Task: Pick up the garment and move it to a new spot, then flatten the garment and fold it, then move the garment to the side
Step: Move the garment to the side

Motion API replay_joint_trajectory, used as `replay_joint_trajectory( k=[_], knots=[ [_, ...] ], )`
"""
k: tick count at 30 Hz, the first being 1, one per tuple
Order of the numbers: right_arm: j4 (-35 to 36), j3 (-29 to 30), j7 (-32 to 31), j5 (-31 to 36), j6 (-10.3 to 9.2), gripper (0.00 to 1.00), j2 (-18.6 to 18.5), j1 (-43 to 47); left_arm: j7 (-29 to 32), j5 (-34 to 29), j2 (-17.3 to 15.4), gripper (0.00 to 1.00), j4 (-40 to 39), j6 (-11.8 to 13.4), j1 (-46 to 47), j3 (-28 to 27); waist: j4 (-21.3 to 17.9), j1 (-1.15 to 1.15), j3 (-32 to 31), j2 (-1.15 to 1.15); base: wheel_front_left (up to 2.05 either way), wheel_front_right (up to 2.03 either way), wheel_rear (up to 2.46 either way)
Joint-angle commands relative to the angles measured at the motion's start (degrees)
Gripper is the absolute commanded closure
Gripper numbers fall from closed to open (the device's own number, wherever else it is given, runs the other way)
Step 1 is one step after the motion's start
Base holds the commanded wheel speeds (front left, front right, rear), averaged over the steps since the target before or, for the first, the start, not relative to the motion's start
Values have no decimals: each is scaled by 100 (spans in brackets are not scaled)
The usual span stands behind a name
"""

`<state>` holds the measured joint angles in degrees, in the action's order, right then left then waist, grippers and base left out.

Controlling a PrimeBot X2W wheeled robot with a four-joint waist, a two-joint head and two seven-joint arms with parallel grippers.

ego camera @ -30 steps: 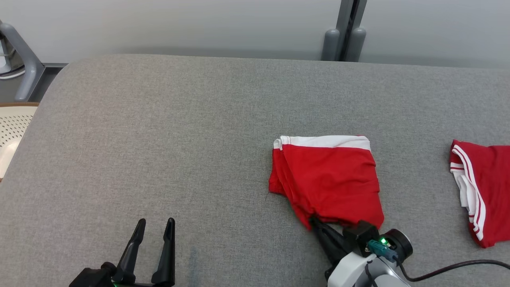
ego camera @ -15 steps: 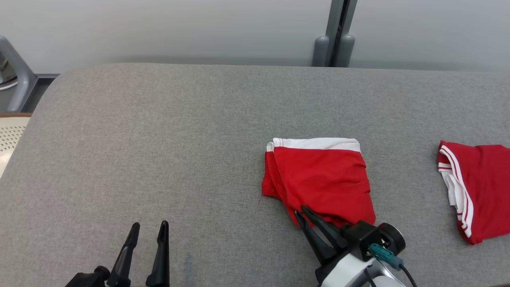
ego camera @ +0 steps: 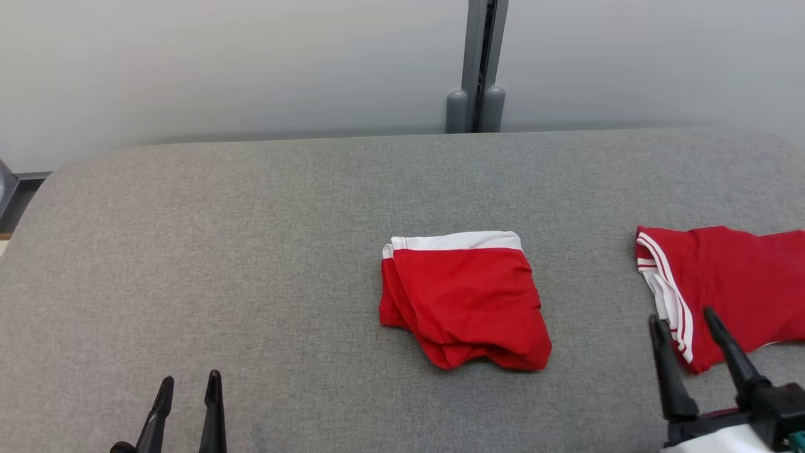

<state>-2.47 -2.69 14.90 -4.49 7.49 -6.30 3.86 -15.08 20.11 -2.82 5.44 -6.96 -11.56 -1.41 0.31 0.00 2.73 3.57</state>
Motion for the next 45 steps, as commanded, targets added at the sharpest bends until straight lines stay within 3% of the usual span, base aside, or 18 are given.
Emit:
replay_joint_trajectory(
  k=[1, 12, 16, 19, 24, 27, 31, 37, 38, 39, 42, 45],
  knots=[
    [-92, 273, 21, 24, 1, 0, -56, 167, -8, -55, -20, 0, 65, -7, -57, -98, -32, 0, -44, 0, 0, 0, 0],
    [-523, 734, 22, -118, 1, 0, 22, 211, -8, -105, -20, 0, 231, -47, -11, -179, 105, 0, -43, 0, 0, 0, 0],
    [-658, 631, 21, -527, 1, 0, 120, -139, -8, -64, -19, 0, 243, -48, -12, -102, 220, 0, -2, 0, 0, 0, 0],
    [-1132, 287, -46, -1063, 1, 0, 115, -517, -8, -44, -20, 0, 281, -50, 18, -13, 357, 0, 22, 0, 0, 0, 0],
    [-1900, -279, -1289, -2281, 1, 0, 48, -1345, -8, -3, -18, 0, 351, -54, 59, 140, 637, 0, 58, 0, 0, 0, 0],
    [-2400, -160, -1995, -2683, 1, 0, 116, -1792, -8, 14, -20, 0, 372, -55, 57, 223, 805, 0, 82, 0, 0, 0, 0],
    [-3099, -59, -2666, -2687, 6, 0, 139, -2216, -8, 41, -20, 0, 378, -56, 103, 314, 1021, 0, 139, 0, 0, 0, 0],
    [-3844, -88, -3025, -2733, 6, 0, 235, -2639, -8, 69, -20, 0, 344, -57, 181, 327, 1111, 0, 259, 0, 0, 0, 0],
    [-3856, -96, -2948, -2748, 6, 80, 246, -2698, -8, 85, -20, 0, 330, -58, 182, 305, 1081, 0, 282, 0, 0, 0, 0],
    [-3854, -98, -2872, -2795, 6, 100, 253, -2741, -8, 94, -20, 0, 314, -58, 179, 277, 1032, 0, 302, 0, 0, 0, 0],
    [-3646, -291, -2733, -2808, 6, 100, 186, -2912, -7, 98, -18, 0, 278, -58, 168, 209, 781, 0, 382, 0, 0, 0, 0],
    [-3257, -504, -2780, -2718, 5, 100, -134, -3098, -8, 57, -18, 0, 238, -59, 208, 195, 459, 0, 492, 0, 0, 0, 0]
  ],
)
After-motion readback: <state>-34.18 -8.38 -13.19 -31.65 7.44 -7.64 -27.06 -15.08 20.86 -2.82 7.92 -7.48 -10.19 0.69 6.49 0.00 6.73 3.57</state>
